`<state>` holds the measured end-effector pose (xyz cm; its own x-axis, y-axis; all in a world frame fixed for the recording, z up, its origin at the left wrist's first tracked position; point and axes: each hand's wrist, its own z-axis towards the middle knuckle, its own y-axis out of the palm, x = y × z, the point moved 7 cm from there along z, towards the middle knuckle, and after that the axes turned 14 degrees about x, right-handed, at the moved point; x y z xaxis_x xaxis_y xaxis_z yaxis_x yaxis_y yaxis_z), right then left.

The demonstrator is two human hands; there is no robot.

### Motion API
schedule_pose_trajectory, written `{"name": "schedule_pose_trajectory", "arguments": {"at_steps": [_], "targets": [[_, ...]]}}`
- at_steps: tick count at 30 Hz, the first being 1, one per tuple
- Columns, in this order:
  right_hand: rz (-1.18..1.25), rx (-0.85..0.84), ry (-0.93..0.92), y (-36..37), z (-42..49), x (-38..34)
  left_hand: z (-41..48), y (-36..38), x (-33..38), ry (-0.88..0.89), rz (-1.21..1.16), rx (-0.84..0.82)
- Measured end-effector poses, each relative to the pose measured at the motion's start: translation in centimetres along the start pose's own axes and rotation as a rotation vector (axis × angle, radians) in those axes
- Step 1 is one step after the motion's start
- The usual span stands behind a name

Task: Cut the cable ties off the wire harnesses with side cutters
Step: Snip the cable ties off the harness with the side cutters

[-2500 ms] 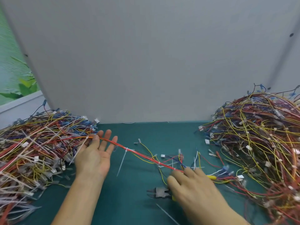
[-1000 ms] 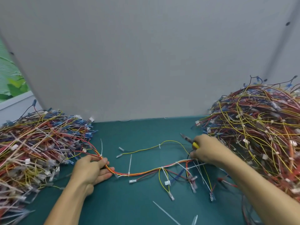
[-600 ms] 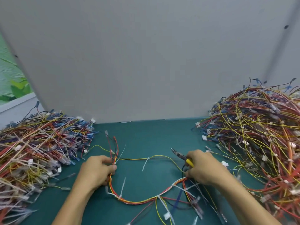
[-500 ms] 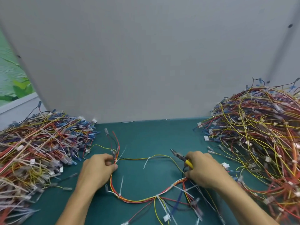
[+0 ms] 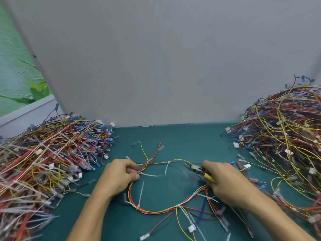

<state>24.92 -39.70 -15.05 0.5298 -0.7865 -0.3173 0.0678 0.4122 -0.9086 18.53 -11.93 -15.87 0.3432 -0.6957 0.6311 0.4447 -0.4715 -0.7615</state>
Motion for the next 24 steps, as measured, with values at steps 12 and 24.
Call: {"name": "schedule_pose_trajectory", "arguments": {"at_steps": [12, 24], "targets": [[0.062, 0.11, 0.284, -6.8, 0.5, 4.1, 0.1, 0.5, -0.2, -0.034, -0.162, -0.043], [-0.077, -0.131, -0.161, 1.7, 0.8, -2.5, 0.3, 0.8, -0.7, -0.247, -0.553, 0.028]]}}
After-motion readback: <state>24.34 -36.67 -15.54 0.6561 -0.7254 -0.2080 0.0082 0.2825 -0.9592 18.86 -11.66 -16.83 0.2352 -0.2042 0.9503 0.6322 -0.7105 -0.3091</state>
